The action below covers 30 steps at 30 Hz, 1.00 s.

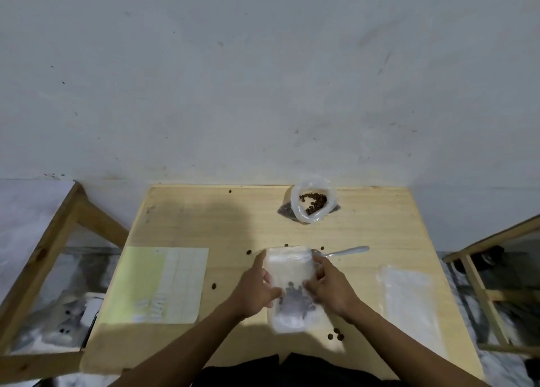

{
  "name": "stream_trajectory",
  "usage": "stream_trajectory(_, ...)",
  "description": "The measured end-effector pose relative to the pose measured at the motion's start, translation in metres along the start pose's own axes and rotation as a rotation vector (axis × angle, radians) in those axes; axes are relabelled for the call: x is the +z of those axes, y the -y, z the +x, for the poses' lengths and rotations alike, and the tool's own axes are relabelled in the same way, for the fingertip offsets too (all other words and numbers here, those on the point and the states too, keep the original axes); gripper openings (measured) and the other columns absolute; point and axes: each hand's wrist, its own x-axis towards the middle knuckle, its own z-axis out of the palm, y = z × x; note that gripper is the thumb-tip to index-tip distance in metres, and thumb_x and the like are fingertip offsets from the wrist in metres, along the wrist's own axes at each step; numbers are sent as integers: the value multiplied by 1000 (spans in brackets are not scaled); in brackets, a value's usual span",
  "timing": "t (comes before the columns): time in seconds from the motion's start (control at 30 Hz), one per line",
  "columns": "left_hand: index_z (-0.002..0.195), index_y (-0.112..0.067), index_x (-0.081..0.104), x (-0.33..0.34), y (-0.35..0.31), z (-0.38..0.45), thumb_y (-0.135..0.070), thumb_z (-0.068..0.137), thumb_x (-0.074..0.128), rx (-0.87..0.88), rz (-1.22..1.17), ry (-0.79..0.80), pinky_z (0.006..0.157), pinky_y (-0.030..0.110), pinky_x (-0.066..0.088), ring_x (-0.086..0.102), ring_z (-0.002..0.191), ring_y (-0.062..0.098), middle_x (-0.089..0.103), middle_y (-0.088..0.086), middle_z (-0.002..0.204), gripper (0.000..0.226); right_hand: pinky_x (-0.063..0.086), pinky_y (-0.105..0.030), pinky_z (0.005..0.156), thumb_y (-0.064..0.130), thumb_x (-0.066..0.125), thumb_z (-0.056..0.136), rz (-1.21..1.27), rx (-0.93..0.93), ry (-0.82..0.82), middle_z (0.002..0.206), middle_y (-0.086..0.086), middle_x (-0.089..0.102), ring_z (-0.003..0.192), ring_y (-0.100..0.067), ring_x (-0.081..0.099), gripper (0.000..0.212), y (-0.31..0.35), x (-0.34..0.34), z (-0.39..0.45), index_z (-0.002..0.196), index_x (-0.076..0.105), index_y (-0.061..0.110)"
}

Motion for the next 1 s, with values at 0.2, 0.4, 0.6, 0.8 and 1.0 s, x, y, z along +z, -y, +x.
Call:
stream_trajectory(0.2,153,-21,16,5,8,-5,-7,79,76,66,136,-43,60,23,52,58,68,6,54,-10,82,96,49,-17,62,29,64,72,-249,-140,100,90,13,63,76,3,61,59,-11,9,-2,128,45,34)
stream_trajectory(0.4,156,-18,7,5,17,5,-23,80,75,19,236,-57,65,19,47,60,76,10,59,-4,88,102,55,-32,67,38,64,71,-291,-154,74,88,6,61,76,-10,61,72,-13,10,1,136,32,41)
stream_trajectory(0.6,150,-20,22,3,-9,13,-33,87,69,185,367,-225,90,23,43,53,108,15,46,6,127,80,38,-13,56,24,59,94,-246,-232,-226,60,9,53,61,-4,55,44,-12,-24,-2,136,48,25)
stream_trajectory(0.8,112,-23,56,49,-66,41,-24,89,65,265,190,-65,72,24,48,57,75,6,58,-10,83,25,40,-26,70,19,58,93,-257,-74,-543,81,4,58,75,-8,56,39,-47,-76,-5,131,54,17)
stream_trajectory(1.0,114,-16,51,122,-105,58,-18,92,58,-98,-54,354,70,31,51,60,75,22,59,4,87,24,43,-47,97,32,56,93,-388,362,-625,138,-16,43,126,-38,43,59,-94,-112,-33,146,37,15)
